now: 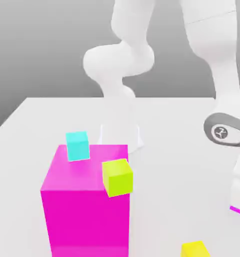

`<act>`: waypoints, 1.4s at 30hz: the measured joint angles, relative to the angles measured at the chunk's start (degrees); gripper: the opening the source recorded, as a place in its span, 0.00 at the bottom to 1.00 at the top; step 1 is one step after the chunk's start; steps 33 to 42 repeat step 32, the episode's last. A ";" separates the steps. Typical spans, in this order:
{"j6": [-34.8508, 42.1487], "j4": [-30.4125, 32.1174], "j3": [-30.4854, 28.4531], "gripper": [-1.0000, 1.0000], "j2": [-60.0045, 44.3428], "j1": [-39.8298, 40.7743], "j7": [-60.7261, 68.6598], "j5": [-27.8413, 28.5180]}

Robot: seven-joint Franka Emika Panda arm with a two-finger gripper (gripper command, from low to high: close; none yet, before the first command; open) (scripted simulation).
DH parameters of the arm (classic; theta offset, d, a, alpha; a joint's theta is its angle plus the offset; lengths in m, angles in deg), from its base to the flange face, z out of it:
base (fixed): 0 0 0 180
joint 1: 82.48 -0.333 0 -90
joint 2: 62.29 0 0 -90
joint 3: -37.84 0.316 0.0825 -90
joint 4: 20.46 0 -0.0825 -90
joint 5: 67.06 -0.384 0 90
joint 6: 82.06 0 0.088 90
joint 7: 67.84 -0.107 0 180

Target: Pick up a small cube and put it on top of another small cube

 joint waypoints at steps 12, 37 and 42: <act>20.29 0.33 -5.03 0.00 22.61 18.10 10.12 -9.28; 33.81 9.52 -21.20 1.00 44.91 35.84 4.70 -14.56; 33.81 9.52 -21.20 1.00 44.91 35.84 4.70 -14.56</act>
